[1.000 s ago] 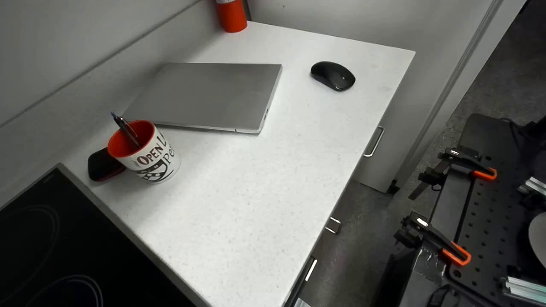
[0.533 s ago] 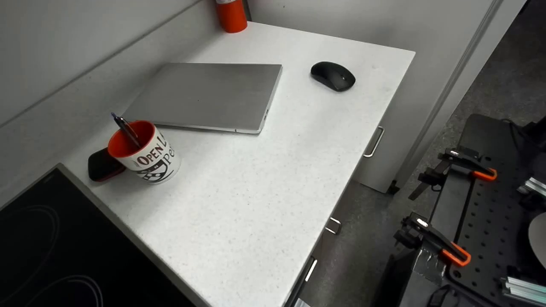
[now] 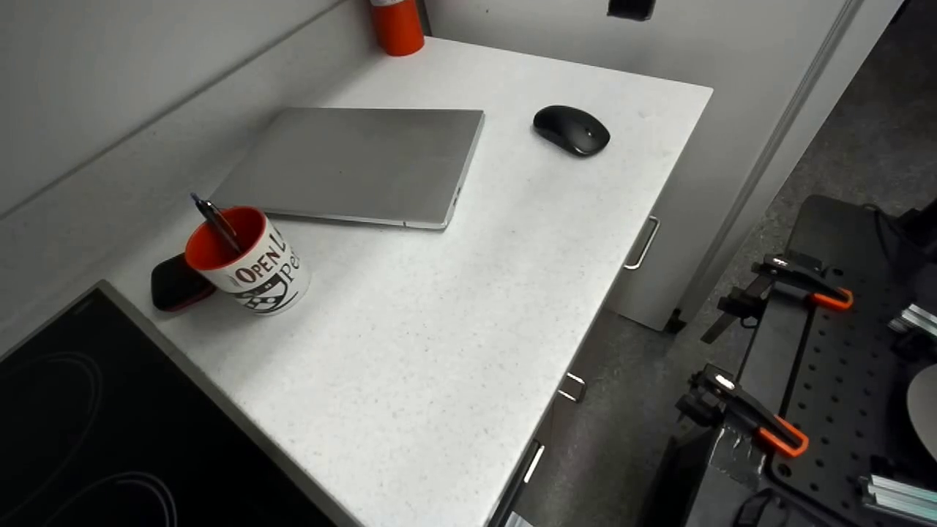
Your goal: Take the pen out of the mug and place it on the counter
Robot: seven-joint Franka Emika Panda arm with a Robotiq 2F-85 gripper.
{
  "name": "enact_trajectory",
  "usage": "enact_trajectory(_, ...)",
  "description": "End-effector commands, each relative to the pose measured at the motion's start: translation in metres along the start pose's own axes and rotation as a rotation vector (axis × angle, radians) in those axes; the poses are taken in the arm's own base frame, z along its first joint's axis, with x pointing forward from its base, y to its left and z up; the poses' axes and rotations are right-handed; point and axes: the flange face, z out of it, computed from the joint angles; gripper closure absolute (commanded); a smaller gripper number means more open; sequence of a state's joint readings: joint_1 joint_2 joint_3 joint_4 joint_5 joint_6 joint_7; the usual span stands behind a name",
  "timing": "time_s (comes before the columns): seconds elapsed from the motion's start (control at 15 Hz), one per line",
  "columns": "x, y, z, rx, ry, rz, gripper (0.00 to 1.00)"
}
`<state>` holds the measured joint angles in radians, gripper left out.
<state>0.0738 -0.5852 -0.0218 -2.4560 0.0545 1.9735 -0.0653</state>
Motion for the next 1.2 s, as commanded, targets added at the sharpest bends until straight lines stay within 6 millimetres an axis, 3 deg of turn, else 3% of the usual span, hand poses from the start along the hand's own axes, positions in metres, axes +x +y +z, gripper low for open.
enact_trajectory(0.0, 0.0, 0.0, -0.001, 0.0, -0.001, -0.001, 0.0)
enact_trajectory(0.33, 0.058, -0.036, 0.038, 0.181, 0.09, 0.007, 0.0)
enact_trajectory(0.73, 0.139, -0.093, 0.069, 0.214, 0.292, -0.01, 0.0)
enact_trajectory(0.87, 0.15, -0.108, 0.071, 0.259, 0.257, -0.04, 0.0)
enact_trajectory(0.93, 0.13, -0.097, 0.072, 0.204, 0.259, -0.018, 0.0)
enact_trajectory(1.13, 0.145, -0.107, 0.076, 0.228, 0.257, -0.027, 0.0)
